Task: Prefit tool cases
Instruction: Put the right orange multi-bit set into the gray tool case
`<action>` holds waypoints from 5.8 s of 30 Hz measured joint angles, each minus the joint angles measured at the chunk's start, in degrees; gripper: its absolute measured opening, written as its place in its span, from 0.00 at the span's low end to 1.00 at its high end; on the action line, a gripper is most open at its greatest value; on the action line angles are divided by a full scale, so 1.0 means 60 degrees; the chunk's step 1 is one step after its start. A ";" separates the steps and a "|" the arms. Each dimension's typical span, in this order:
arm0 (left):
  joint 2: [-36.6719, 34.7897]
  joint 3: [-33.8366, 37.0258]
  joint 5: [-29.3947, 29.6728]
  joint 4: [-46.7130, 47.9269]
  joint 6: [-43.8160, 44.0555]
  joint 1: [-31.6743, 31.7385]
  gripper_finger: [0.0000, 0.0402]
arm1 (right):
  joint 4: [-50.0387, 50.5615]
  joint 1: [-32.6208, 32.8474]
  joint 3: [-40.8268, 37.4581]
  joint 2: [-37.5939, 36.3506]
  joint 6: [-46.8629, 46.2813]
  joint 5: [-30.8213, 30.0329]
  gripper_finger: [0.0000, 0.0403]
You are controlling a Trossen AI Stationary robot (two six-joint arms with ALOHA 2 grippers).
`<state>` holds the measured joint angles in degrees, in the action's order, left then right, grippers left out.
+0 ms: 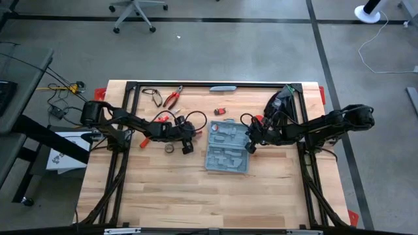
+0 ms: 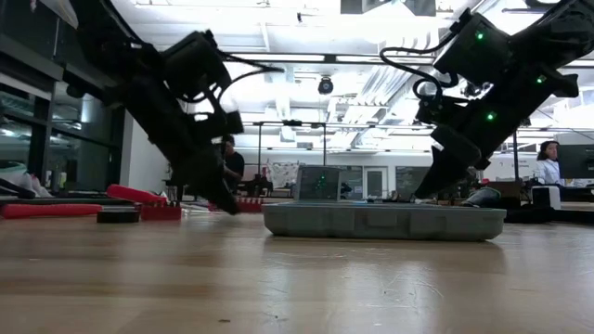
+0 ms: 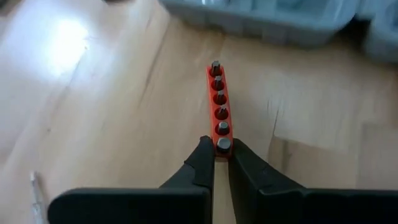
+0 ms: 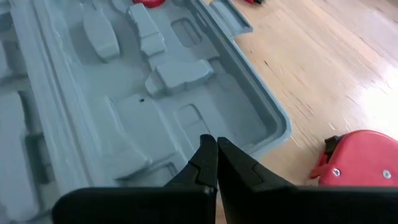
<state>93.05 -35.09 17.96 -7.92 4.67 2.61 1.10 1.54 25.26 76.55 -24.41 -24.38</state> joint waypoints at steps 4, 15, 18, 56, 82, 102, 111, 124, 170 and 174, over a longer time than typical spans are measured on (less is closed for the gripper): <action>-0.0572 -0.0004 -0.0380 -0.0037 0.0083 -0.0032 0.03 | -0.0006 0.0000 0.0000 0.0000 0.0011 0.0000 0.00; -0.1045 -0.0355 -0.4529 -0.1304 0.1550 -0.0065 0.03 | 0.0055 0.0674 0.0000 0.0000 -0.0145 -0.1389 0.00; -0.0549 -0.0878 -0.5324 -0.1245 0.1879 -0.0062 0.03 | 0.0024 0.1235 0.0000 0.0000 -0.0318 -0.2097 0.00; 0.1816 -0.4386 -0.9058 0.3440 0.3271 0.0413 0.03 | -0.2628 0.3057 0.0015 0.2481 -0.1141 0.0030 0.00; 0.1812 -0.4386 -0.8186 0.3194 0.5971 0.0758 0.03 | -0.2857 0.1389 0.0054 0.2492 0.0402 0.0560 0.00; 0.2395 -0.4379 -0.8194 0.2916 0.5967 0.0862 0.03 | -0.2742 0.1519 0.0055 0.2484 0.0152 0.0462 0.00; 0.2715 -0.4379 -0.8187 0.2602 0.6174 0.0896 0.02 | -0.2739 0.1519 0.0055 0.2484 0.0150 0.0471 0.00; 0.2792 -0.4390 -0.8016 0.2306 0.6386 0.0942 0.10 | -0.2735 0.1519 0.0051 0.2484 0.0150 0.0484 0.00; 0.2460 -0.4382 -0.8263 0.2123 0.5592 0.1090 0.24 | -0.2771 0.1523 0.0044 0.2490 0.0153 0.0409 0.00; 0.1956 -0.4382 -0.7900 0.2352 0.5074 0.1253 0.24 | -0.2769 0.1526 0.0044 0.2475 0.0152 0.0323 0.00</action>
<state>104.78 -61.39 -29.44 6.19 35.11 10.13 -15.52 10.70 25.52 91.41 -23.49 -22.44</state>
